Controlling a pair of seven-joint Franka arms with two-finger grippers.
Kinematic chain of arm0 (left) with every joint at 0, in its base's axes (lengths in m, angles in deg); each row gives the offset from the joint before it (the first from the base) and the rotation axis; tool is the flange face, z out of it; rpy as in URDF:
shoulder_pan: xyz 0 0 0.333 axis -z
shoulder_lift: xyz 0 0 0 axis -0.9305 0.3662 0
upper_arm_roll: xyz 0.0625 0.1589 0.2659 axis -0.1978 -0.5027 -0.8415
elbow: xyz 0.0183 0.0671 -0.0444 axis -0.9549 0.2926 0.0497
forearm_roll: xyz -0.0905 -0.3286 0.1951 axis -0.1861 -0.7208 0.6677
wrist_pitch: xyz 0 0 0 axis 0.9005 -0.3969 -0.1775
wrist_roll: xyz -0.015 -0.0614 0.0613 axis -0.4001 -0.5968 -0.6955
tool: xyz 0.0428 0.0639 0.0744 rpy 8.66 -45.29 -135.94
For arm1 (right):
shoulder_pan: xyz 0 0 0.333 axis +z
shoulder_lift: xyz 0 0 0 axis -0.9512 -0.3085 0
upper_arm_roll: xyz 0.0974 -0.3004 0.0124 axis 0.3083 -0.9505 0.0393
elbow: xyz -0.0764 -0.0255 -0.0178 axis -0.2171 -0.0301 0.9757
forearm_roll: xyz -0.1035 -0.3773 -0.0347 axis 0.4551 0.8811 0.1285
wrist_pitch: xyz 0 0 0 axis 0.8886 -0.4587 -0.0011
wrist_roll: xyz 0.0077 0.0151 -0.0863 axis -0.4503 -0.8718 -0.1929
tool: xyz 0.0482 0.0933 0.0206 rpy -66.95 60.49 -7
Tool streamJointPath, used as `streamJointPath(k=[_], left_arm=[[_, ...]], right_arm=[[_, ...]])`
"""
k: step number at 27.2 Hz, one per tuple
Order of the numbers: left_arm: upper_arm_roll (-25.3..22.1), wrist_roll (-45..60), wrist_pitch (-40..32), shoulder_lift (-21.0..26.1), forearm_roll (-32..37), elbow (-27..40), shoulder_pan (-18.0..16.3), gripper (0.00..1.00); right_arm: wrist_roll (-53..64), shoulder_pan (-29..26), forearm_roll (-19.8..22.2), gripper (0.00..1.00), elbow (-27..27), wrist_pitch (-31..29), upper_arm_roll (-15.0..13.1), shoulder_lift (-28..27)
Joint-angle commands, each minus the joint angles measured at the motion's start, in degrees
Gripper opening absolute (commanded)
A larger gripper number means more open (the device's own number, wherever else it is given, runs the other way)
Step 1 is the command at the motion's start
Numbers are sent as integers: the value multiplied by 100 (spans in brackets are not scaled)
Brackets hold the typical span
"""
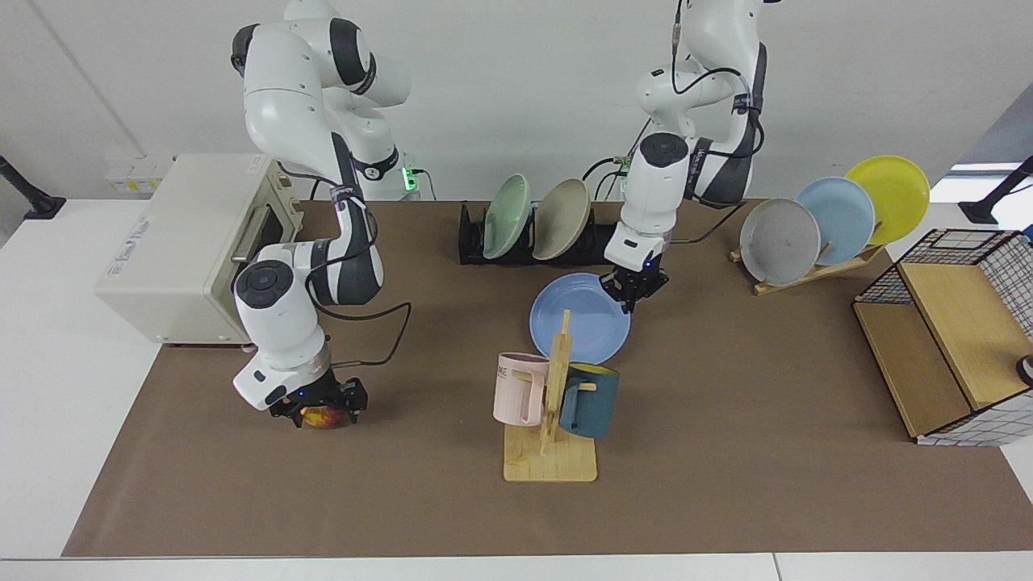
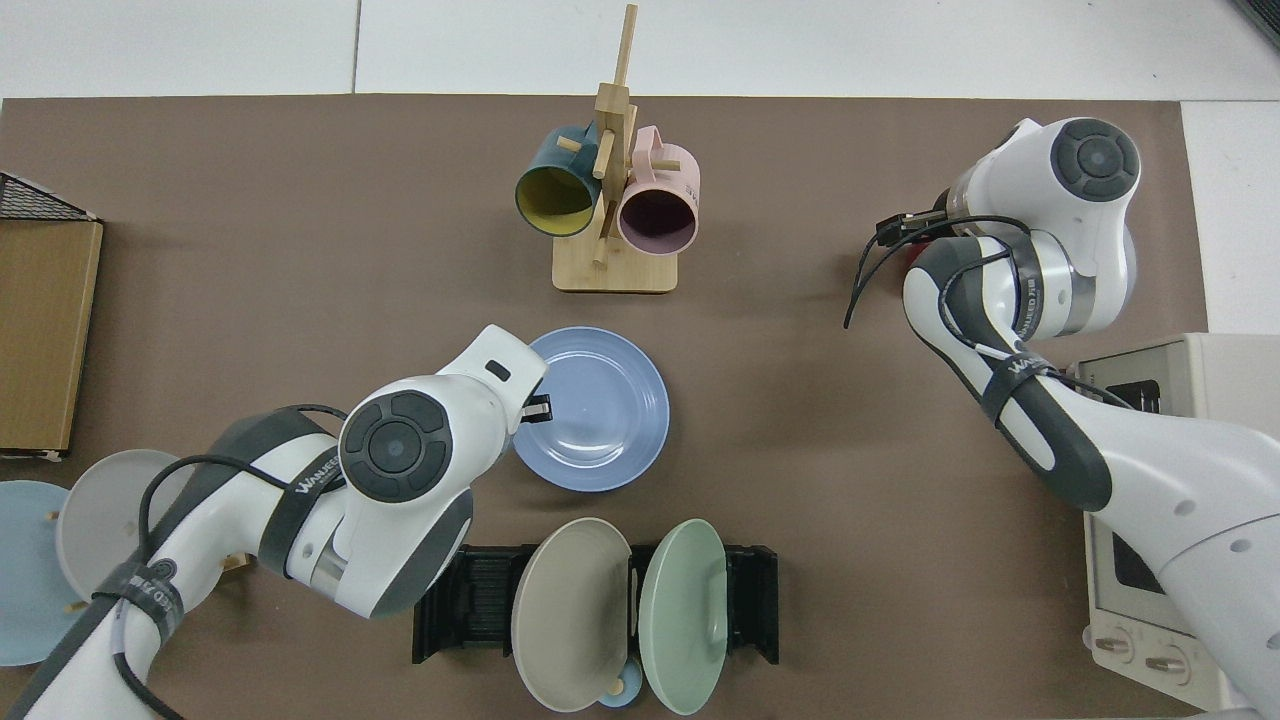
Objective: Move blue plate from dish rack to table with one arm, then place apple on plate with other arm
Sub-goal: 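Set the plate on the table while the right gripper reaches the apple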
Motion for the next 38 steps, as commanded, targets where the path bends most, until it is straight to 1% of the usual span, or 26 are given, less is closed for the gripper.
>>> streamJointPath(k=[1,4,6,7,8,9,10,11,12,14,15,16,17,18,22,25,26,27,28,34,38], left_arm=[[-83,49,276,-213,-162,317,179,0],[-83,40,530,-169,-162,458,188,0],[-83,-3,566,-143,-162,458,205,0],[-83,-38,566,-134,-162,467,196,0],[-83,-56,557,-134,-153,467,196,0],[-83,-83,557,-134,-153,476,196,0],[-83,-91,549,-134,-162,476,205,0],[-83,-92,557,-125,-162,476,205,0],[-83,-83,557,-116,-153,467,205,0],[-91,-109,557,-116,-144,467,214,0],[-91,-161,549,-116,-127,467,205,6],[-91,-284,531,-116,-127,467,196,16],[-91,-415,505,-116,-127,467,179,24],[-91,-486,505,-116,-127,467,179,29],[-91,-461,505,-90,-135,441,179,38],[-91,-434,496,-37,-135,388,179,50],[-91,-426,487,-46,-135,388,188,54],[-100,-417,470,-46,-135,388,188,63],[-100,-417,417,-46,-127,371,179,66],[-135,-469,-408,-28,-22,-16,82,73],[-144,-408,-883,-107,190,-244,-93,78]], right_arm=[[-140,-52,167,100,-233,-160,34,35],[-131,-69,193,100,-399,-142,34,96],[-131,-69,193,100,-426,-116,25,114],[-122,-69,193,93,-426,-81,17,123],[-104,-78,193,76,-426,-37,17,132],[-87,-78,202,51,-418,33,17,140],[-87,-78,219,31,-400,103,8,158],[-87,-78,237,15,-400,165,8,193],[-87,-69,237,1,-391,235,8,228],[-87,-69,237,0,-365,376,8,290],[-87,-69,237,0,-356,437,16,325],[-87,-69,237,0,-347,499,17,360],[-87,-69,237,0,-347,552,17,421],[-87,-69,237,0,-347,587,17,465],[-78,-60,237,0,-339,684,34,624],[-78,-60,228,0,-339,772,43,755],[-69,-43,228,0,-339,842,43,808],[-69,-34,220,0,-339,912,43,852],[-69,-34,219,0,-339,982,43,913],[-69,-16,176,0,-339,1430,52,1283],[-69,10,140,0,-339,1598,78,1380]])
